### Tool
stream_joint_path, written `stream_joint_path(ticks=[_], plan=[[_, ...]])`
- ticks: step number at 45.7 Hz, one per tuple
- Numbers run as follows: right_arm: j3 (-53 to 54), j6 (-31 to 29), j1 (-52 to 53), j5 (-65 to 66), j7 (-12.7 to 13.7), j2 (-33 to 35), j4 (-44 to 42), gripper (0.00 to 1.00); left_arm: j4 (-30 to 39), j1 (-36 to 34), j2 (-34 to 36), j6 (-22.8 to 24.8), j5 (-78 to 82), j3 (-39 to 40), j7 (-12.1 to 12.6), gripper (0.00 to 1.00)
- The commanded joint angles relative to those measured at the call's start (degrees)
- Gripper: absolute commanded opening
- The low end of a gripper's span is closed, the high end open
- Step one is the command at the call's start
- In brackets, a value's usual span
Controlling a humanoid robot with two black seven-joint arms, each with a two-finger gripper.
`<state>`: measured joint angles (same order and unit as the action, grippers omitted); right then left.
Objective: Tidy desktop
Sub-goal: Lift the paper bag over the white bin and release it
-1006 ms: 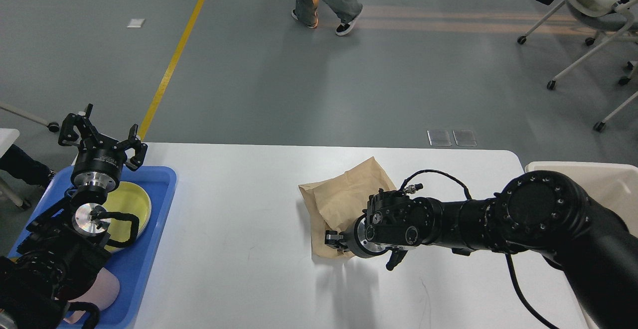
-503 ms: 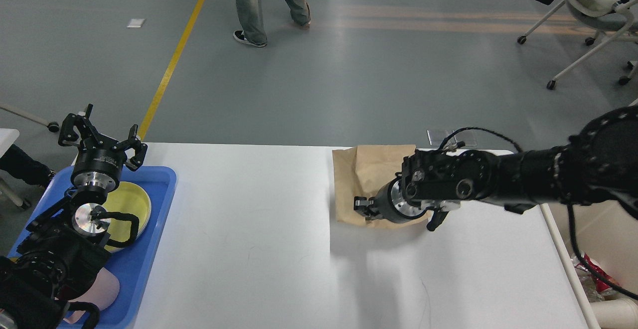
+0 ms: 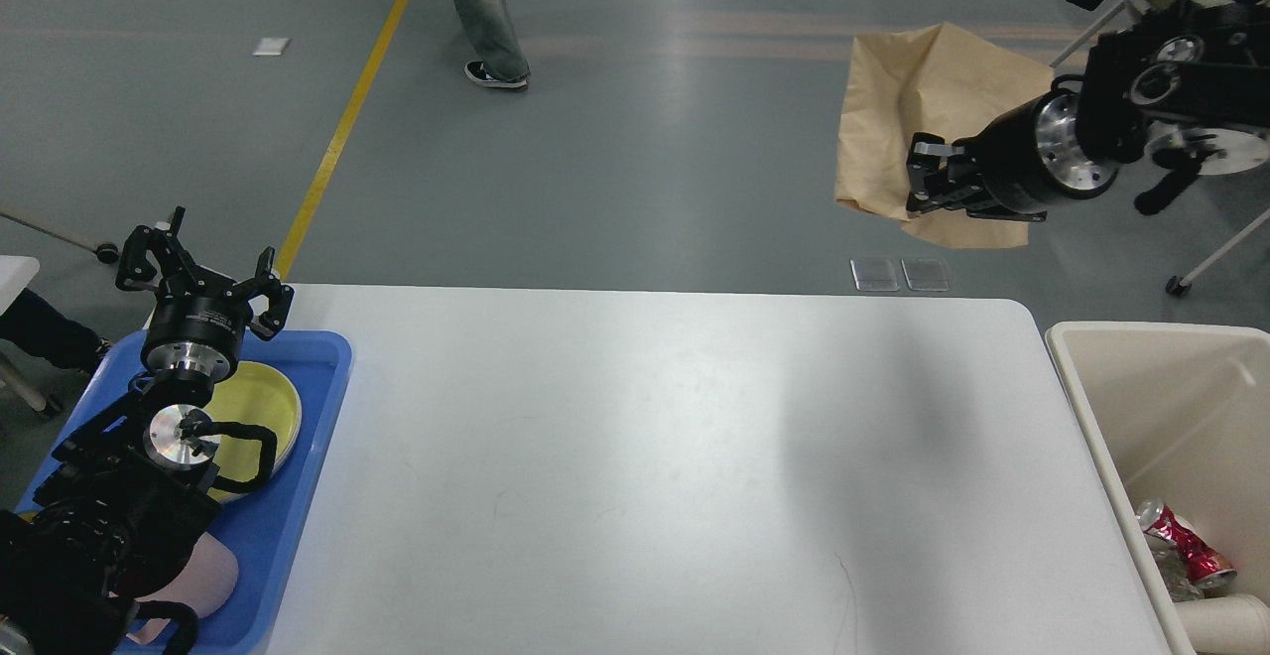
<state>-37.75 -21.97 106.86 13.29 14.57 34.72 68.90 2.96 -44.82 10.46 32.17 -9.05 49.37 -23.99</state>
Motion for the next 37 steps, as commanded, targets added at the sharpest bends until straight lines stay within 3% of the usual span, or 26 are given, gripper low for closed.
stream_joint_path(ticks=[1,13,22,23,24,26,27,37], plan=[[-3.2,0.7,-2.9,0.4,0.0,2.8,-2.3,0.00,0.0,0.0,0.0,0.0,0.0,0.0,0.0,0.96],[-7.9,6.7,-21.9,0.2,0.0,8.2,-14.9,0.00,0.0,0.0,0.0,0.0,0.0,0.0,0.0,0.96],[-6.6,9.0,-40.3,0.2,-0.1,8.4,-28.5,0.00,0.0,0.0,0.0,0.0,0.0,0.0,0.0,0.96],[-6.6,9.1,-41.7,0.2,-0.2,8.1,-29.9,0.14,0.0,0.0,0.0,0.0,0.0,0.0,0.0,0.96],[-6.5,9.1,-43.3,0.1,-0.3,7.9,-31.5,0.35,0.0,0.0,0.0,0.0,0.0,0.0,0.0,0.96],[-6.2,10.3,-46.0,-0.5,-0.5,7.6,-34.4,0.87,0.0,0.0,0.0,0.0,0.0,0.0,0.0,0.96],[-5.9,11.2,-47.2,-0.7,-0.5,7.0,-35.8,1.00,0.0,0.0,0.0,0.0,0.0,0.0,0.0,0.96],[-2.0,14.4,-53.9,-0.7,-0.5,4.2,-38.0,1.00,-0.1,0.0,0.0,0.0,0.0,0.0,0.0,0.96]])
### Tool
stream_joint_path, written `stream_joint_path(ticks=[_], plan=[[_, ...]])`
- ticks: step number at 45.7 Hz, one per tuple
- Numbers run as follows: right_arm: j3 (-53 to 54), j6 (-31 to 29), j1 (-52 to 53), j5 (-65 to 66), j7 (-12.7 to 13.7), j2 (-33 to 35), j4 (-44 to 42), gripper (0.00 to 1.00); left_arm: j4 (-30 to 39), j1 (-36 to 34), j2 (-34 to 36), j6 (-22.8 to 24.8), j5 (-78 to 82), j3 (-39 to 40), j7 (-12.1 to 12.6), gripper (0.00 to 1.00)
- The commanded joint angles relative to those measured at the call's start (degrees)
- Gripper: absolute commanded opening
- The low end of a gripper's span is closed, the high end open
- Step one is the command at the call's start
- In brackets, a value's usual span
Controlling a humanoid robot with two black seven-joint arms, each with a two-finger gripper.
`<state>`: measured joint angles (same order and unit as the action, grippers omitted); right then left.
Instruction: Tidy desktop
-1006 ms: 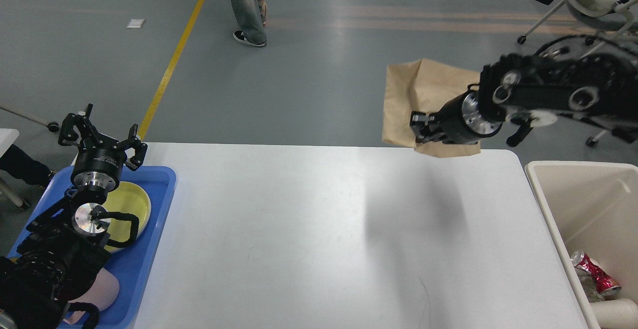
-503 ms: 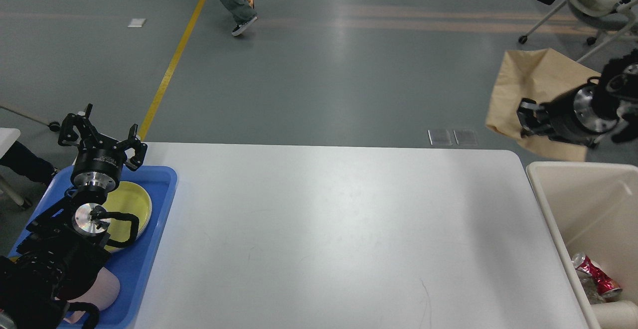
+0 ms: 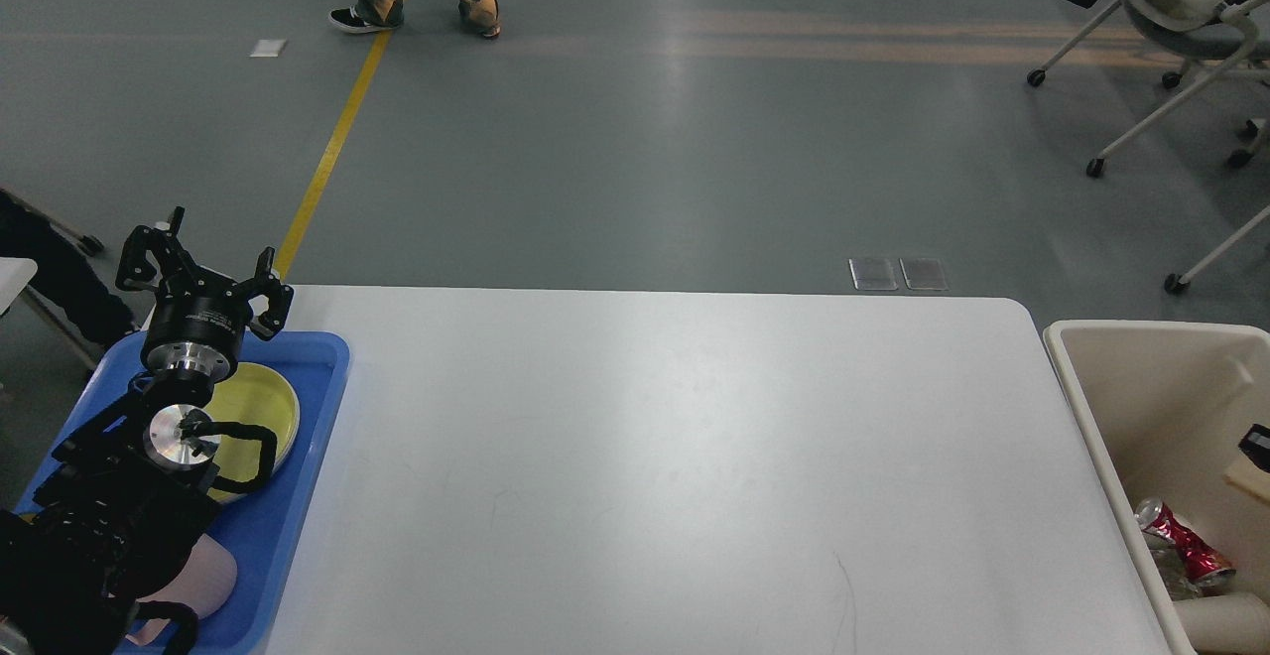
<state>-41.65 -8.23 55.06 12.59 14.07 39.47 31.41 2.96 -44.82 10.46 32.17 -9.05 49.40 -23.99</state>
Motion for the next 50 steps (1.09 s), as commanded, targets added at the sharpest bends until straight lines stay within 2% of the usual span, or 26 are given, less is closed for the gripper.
stream_joint_path(ticks=[1,13,21,28,39,44,50], plan=[[2.2,0.7,-2.1,0.0,-0.1,-0.6,-0.4,1.00,0.0,0.0,0.0,0.0,0.0,0.0,0.0,0.96],[3.9,0.8,-2.0,0.0,-0.1,-4.3,-0.7,1.00,0.0,0.0,0.0,0.0,0.0,0.0,0.0,0.96],[17.1,0.8,-1.6,0.1,0.0,-5.1,-4.0,1.00,0.0,0.0,0.0,0.0,0.0,0.0,0.0,0.96],[28.8,0.8,-1.3,0.1,-0.3,-9.8,-10.6,1.00,-0.1,0.0,0.0,0.0,0.0,0.0,0.0,0.96],[50.3,0.8,-0.4,0.1,-0.5,-12.5,-11.2,1.00,0.0,0.0,0.0,0.0,0.0,0.0,0.0,0.96],[61.4,0.8,-0.4,0.1,-2.1,-13.6,-11.0,1.00,-0.1,0.0,0.0,0.0,0.0,0.0,0.0,0.96],[72.6,0.8,-1.2,0.1,-6.8,-15.4,-10.9,1.00,-0.1,0.0,0.0,0.0,0.0,0.0,0.0,0.96]])
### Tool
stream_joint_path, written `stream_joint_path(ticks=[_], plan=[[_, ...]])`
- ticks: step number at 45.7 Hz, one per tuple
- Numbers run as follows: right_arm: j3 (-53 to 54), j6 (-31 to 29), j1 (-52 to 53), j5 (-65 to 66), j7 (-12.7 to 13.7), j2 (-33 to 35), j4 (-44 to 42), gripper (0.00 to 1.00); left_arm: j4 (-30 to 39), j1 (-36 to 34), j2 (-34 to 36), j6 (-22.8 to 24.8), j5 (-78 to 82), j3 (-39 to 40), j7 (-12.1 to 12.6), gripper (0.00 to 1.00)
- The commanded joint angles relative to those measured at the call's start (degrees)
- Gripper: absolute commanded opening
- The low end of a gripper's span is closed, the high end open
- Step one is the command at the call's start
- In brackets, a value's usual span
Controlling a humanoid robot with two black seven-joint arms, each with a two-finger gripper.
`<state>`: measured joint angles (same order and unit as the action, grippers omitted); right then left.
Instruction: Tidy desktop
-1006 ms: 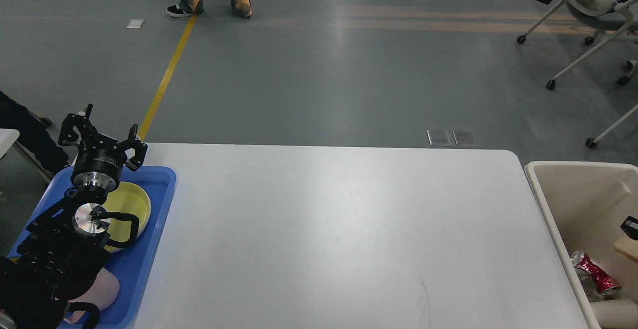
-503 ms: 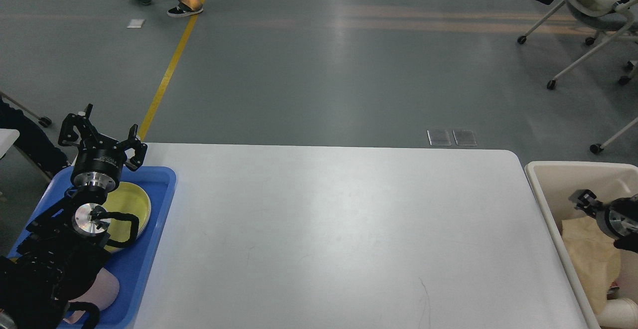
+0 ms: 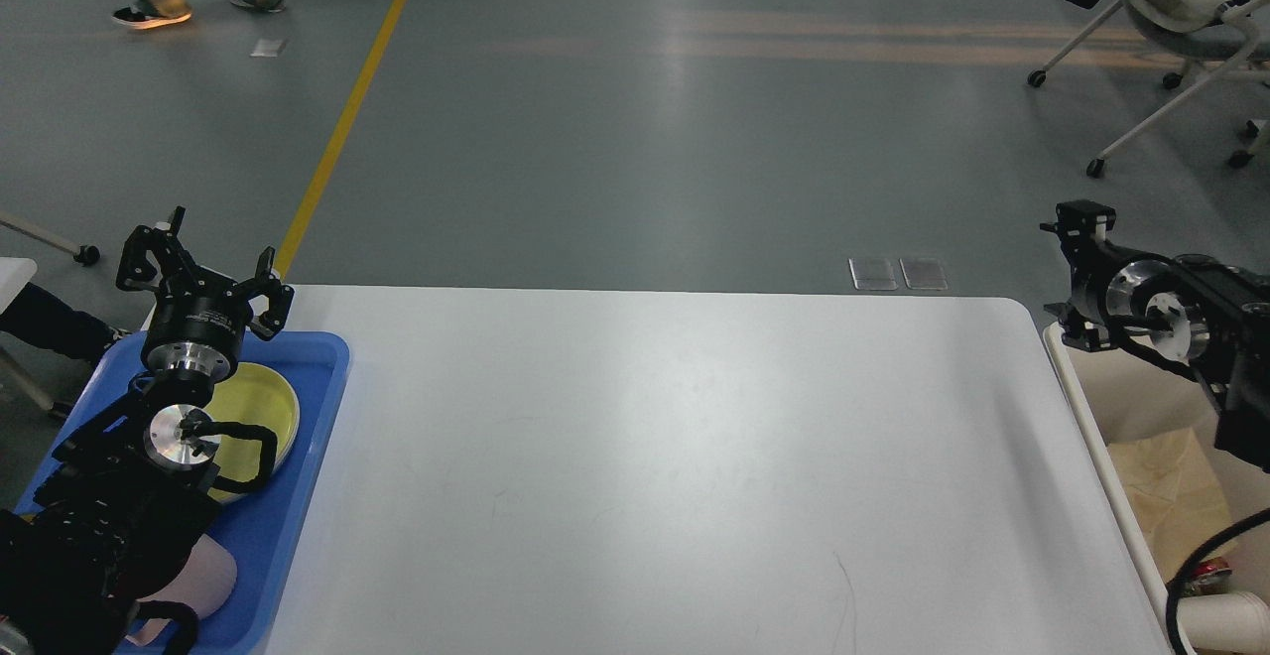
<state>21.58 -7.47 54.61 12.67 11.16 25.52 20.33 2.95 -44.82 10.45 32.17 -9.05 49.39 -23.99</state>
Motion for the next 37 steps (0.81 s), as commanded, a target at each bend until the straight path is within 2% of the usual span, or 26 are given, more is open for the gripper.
stream_joint_path(ticks=[1,9,12,21,37], plan=[[10.7,0.1,-1.0,0.0,-5.2,-1.9,0.1,1.00,-0.1,0.0,0.0,0.0,0.0,0.0,0.0,0.96],[16.4,2.4,-2.2,0.0,-17.8,-5.6,0.1,1.00,0.0,0.0,0.0,0.0,0.0,0.0,0.0,0.96],[17.3,4.7,-2.4,0.0,-20.5,-6.5,0.1,1.00,-0.1,0.0,0.0,0.0,0.0,0.0,0.0,0.96],[20.9,10.5,-4.0,-0.1,-21.4,-11.0,0.1,1.00,0.0,0.0,0.0,0.0,0.0,0.0,0.0,0.96],[23.4,9.7,-3.7,-0.1,-21.5,-11.5,0.6,1.00,0.0,0.0,0.0,0.0,0.0,0.0,0.0,0.96]])
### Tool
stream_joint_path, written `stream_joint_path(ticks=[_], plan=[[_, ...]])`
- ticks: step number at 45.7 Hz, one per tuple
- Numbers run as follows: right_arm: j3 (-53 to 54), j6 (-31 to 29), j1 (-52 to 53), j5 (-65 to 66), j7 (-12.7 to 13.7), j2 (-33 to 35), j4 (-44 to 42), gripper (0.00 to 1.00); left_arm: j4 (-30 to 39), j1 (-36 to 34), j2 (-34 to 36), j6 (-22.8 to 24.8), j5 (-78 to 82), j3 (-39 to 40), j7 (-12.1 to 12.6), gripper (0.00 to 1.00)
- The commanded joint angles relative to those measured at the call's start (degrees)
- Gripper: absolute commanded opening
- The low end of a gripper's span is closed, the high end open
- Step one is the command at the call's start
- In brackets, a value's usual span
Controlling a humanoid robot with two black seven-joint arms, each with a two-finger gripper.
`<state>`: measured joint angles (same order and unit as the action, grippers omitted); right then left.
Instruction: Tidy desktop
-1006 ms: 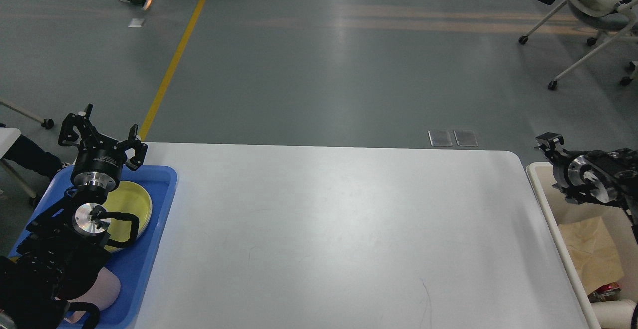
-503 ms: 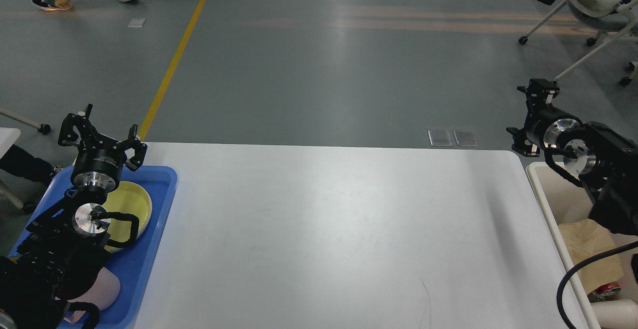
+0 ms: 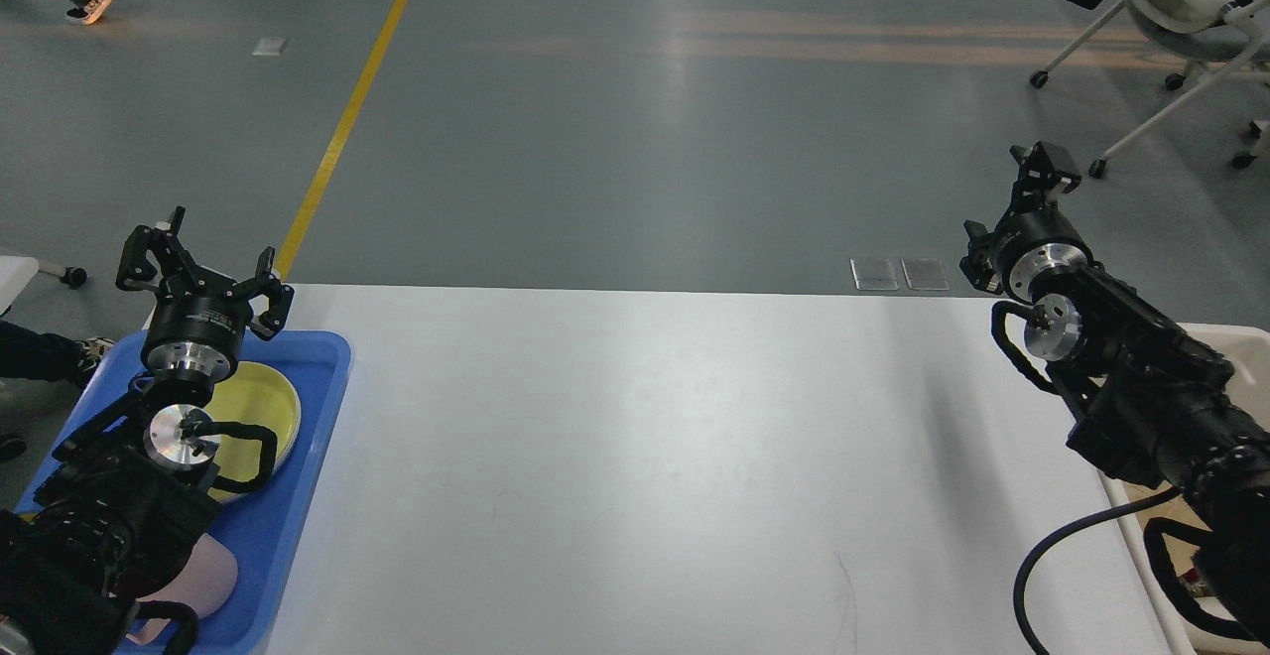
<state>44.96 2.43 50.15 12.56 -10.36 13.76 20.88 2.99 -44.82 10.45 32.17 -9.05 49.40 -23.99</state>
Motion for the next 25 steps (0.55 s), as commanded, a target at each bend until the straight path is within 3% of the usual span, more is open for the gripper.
stream_joint_path(ticks=[1,5,12,16,25], plan=[[0.0,-0.3,0.9,0.0,0.0,0.3,0.0,1.00,0.0,0.0,0.0,0.0,0.0,0.0,0.0,0.96],[0.2,-2.0,1.5,-0.1,-1.0,0.7,0.1,1.00,0.0,0.0,0.0,0.0,0.0,0.0,0.0,0.96],[3.9,-11.1,0.8,-1.5,-6.3,0.6,0.8,1.00,0.0,0.0,0.0,0.0,0.0,0.0,0.0,0.96],[4.6,-14.0,0.8,-1.8,-6.5,0.1,1.0,1.00,-0.1,0.0,0.0,0.0,0.0,-0.1,0.0,0.96],[4.6,-14.2,0.1,-1.8,-6.5,-1.3,1.0,1.00,0.0,0.0,0.0,0.0,0.0,0.0,0.0,0.96]])
